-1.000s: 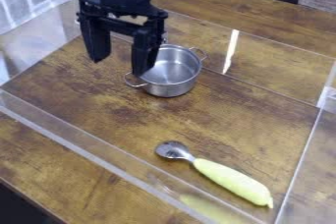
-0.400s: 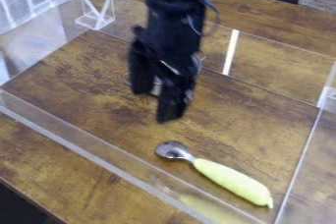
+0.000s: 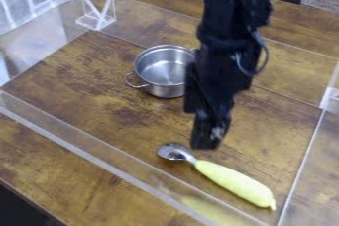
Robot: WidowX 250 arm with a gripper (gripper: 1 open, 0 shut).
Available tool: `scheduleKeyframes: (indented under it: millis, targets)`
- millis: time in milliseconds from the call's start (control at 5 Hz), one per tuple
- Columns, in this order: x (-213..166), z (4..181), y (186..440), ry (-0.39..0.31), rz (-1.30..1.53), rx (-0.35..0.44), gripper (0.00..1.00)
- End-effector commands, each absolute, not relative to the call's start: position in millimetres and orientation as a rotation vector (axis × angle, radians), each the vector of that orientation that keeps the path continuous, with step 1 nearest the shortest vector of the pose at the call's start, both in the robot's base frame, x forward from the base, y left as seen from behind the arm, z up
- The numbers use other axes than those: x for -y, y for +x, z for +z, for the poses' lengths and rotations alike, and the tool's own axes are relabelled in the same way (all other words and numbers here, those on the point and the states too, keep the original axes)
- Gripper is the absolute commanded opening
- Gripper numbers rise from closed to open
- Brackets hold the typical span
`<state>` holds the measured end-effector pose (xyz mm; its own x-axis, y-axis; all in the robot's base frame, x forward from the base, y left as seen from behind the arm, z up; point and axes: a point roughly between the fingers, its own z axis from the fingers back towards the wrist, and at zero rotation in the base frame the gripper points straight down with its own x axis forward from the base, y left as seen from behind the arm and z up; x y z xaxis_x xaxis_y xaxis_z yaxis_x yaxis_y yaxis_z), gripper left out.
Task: Move the green spoon to the left
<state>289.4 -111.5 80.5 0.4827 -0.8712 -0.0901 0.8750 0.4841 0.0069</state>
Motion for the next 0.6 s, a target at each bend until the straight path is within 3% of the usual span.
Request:
scheduleKeyframes:
  millis: [0,400]
  targets:
    - [122.6,74.5,283.7,0.064,-1.282,-0.02,1.0]
    - [119.7,59.7,289.8,0.046,-1.295,-0.008,1.0]
